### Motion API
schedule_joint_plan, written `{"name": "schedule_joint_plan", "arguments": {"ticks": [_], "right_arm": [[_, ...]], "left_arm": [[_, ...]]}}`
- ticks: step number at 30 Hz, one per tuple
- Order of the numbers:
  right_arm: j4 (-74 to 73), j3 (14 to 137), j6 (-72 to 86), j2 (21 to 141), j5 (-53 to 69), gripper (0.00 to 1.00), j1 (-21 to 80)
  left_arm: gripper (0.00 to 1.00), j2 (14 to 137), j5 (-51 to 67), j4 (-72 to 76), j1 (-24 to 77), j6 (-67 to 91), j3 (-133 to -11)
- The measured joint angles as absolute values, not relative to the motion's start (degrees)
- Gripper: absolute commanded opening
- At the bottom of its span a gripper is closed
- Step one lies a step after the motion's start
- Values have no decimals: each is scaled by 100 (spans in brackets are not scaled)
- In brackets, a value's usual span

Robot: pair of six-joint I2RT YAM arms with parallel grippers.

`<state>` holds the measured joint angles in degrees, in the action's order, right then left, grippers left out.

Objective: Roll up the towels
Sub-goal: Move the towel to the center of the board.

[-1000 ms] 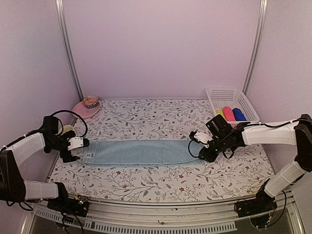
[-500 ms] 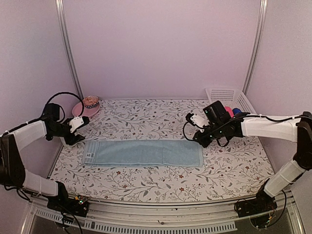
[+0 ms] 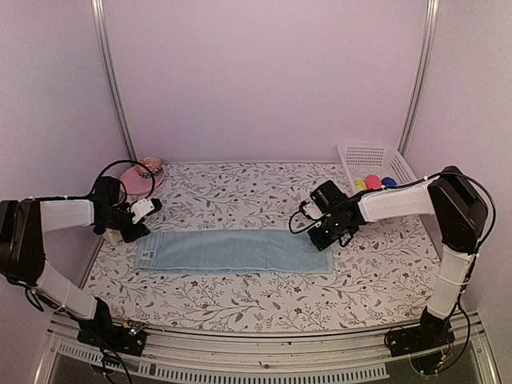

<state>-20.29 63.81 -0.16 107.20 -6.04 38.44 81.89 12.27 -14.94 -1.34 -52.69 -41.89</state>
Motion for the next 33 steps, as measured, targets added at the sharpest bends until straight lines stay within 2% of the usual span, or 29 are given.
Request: {"name": "schedule_joint_plan", "arguments": {"ticks": [15,22,25,29,33], "right_arm": [[-2056,7487,167,11657,-764,7,3345],[-2150,7730,169,11802,-786,11,3247],[-2213,7730,165,11758,-786,18,3312],[-2530,7843,165,11572,-711,27,3660],[-2545,8429,178,11500,-510,27,4359]], "left_arm": [[41,8746,-298,-198,484,-4856,-3496],[68,8423,-548,-259,504,-4521,-3428],[75,7988,-263,-565,502,-4368,-3468],[74,7553,220,-875,515,-4198,-3745],[63,7762,419,-930,548,-3972,-4228]]}}
